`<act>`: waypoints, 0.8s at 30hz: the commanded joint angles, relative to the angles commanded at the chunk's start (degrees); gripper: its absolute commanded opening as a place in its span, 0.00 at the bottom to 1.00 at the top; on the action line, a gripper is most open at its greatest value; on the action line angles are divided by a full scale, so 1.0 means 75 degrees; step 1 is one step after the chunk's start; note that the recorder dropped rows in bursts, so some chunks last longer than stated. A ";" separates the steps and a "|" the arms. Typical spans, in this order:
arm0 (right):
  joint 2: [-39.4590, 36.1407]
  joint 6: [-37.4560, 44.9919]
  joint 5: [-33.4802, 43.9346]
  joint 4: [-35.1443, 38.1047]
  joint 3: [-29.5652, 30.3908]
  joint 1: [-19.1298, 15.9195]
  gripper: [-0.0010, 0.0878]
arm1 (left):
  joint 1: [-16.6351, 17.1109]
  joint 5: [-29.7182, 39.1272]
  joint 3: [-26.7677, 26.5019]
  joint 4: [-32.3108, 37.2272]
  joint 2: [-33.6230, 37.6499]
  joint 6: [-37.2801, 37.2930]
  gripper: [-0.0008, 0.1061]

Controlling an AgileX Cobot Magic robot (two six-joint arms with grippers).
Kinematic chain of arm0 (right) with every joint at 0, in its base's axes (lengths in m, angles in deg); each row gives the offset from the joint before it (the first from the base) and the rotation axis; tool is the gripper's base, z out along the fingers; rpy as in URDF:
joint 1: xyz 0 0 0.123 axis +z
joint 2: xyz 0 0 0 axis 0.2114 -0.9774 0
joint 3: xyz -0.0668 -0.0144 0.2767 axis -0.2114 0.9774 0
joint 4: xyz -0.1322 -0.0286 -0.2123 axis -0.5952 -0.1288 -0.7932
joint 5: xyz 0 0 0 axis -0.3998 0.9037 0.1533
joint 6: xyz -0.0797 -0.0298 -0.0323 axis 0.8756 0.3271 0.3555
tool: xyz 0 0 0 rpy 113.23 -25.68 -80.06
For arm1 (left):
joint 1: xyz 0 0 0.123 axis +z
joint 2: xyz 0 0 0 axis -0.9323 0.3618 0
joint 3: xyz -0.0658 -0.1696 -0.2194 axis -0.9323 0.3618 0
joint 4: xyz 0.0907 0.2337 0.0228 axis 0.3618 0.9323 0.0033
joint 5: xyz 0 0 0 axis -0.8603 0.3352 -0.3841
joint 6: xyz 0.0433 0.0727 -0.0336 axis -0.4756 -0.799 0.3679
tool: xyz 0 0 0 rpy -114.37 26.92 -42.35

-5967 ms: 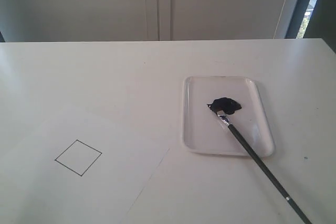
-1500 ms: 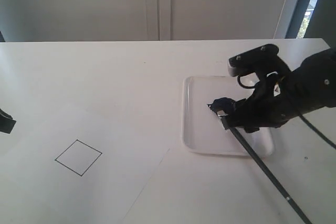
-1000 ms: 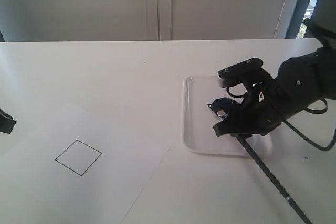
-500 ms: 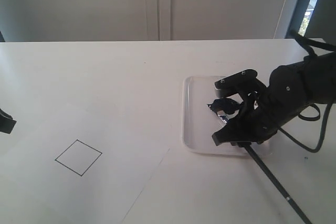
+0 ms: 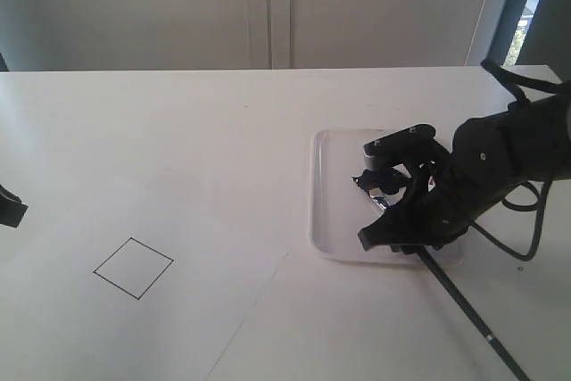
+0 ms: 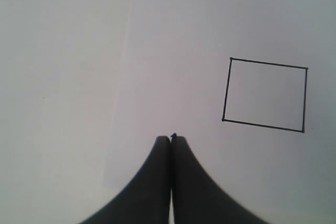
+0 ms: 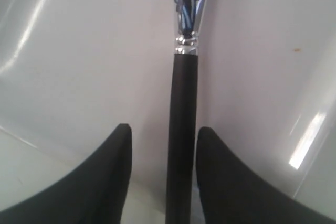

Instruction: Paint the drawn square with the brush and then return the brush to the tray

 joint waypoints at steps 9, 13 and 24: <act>-0.0030 -0.0043 -0.0084 -0.0084 0.0000 0.0000 0.30 | 0.0000 0.0000 0.0000 0.0000 0.0000 0.0000 0.01; -0.0077 -0.0043 -0.0084 -0.0161 0.0000 0.0000 0.30 | 0.0000 0.0000 0.0000 0.0000 0.0000 0.0000 0.01; -0.0383 -0.0235 -0.0083 -0.0189 0.0000 0.0000 0.11 | 0.0000 0.0000 0.0000 0.0000 0.0000 0.0000 0.01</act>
